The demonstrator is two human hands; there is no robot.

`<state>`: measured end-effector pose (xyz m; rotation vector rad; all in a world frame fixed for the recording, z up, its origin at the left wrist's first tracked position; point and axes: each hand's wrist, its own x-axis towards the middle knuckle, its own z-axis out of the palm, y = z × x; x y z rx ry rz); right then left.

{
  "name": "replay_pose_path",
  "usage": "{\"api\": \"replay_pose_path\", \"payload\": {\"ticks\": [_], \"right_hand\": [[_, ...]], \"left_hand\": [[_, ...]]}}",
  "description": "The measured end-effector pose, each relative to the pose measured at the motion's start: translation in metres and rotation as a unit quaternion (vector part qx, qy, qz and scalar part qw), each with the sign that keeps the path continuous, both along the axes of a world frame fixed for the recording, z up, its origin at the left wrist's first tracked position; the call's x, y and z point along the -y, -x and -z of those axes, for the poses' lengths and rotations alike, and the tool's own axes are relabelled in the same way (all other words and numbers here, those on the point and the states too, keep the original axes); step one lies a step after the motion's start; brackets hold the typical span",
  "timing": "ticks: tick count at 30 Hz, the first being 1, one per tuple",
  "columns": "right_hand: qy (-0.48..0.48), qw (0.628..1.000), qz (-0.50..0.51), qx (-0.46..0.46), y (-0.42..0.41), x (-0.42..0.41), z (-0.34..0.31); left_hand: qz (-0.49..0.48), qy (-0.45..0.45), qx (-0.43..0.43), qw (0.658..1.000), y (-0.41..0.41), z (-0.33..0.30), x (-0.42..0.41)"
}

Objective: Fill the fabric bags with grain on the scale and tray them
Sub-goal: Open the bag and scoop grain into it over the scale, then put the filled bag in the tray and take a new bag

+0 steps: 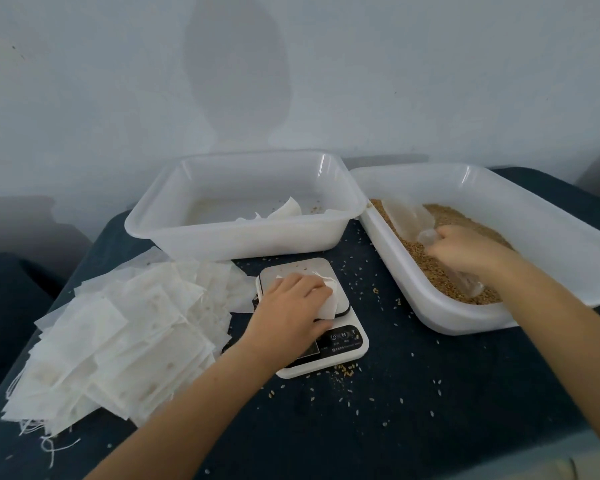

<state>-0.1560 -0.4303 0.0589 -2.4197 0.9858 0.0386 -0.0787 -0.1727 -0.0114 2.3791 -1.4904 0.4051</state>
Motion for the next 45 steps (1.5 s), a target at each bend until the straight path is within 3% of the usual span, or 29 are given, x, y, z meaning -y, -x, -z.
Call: {"api": "replay_pose_path", "payload": {"ticks": [6,8,11,13,15,17,18,22,27,31,35,37,41,43,45], "right_hand": [[0.02,0.992,-0.034,-0.123,-0.005,-0.003,0.006],[0.028,0.988,-0.055,-0.139,-0.003,0.0,0.008],[0.049,0.981,-0.082,-0.167,0.001,0.002,0.007],[0.112,0.981,-0.092,-0.128,0.003,-0.003,-0.003],[0.159,0.982,-0.095,0.031,-0.003,-0.013,-0.019],[0.091,0.966,-0.174,0.171,-0.014,-0.041,-0.043],[0.051,0.952,-0.237,0.188,-0.021,-0.059,-0.054],[0.096,0.908,-0.389,0.122,-0.06,-0.109,-0.079],[0.085,0.893,-0.429,0.107,-0.101,-0.117,-0.098],[0.118,0.897,-0.418,0.084,-0.126,-0.098,-0.109],[0.135,0.91,-0.381,0.088,-0.153,-0.069,-0.115],[0.161,0.913,-0.368,0.07,-0.17,-0.058,-0.109],[0.241,0.909,-0.337,0.052,-0.2,-0.044,-0.078],[0.268,0.91,-0.312,0.049,-0.212,-0.037,-0.057],[0.286,0.913,-0.289,0.034,-0.219,-0.032,-0.035]], "left_hand": [[-0.019,-0.005,0.049,0.999,-0.003,0.002,0.01],[-0.034,0.067,-0.027,0.997,-0.01,-0.003,0.007],[-0.097,0.162,-0.218,0.958,-0.025,-0.026,-0.002],[-0.114,0.211,-0.298,0.924,-0.038,-0.041,-0.011],[-0.105,0.253,-0.348,0.897,-0.045,-0.059,-0.019],[-0.084,0.274,-0.383,0.878,-0.049,-0.073,-0.022],[-0.072,0.279,-0.396,0.872,-0.049,-0.08,-0.022],[-0.02,0.314,-0.432,0.845,-0.05,-0.1,-0.023],[-0.031,0.373,-0.421,0.826,-0.061,-0.105,-0.022],[-0.07,0.469,-0.446,0.759,-0.072,-0.09,-0.033],[-0.132,0.435,-0.44,0.774,-0.08,-0.062,-0.051],[-0.16,0.387,-0.428,0.801,-0.082,-0.049,-0.061],[-0.194,0.148,-0.278,0.929,-0.085,-0.03,-0.085],[-0.203,0.041,-0.217,0.954,-0.083,-0.022,-0.096],[-0.224,-0.029,-0.179,0.957,-0.082,-0.015,-0.107]]}}
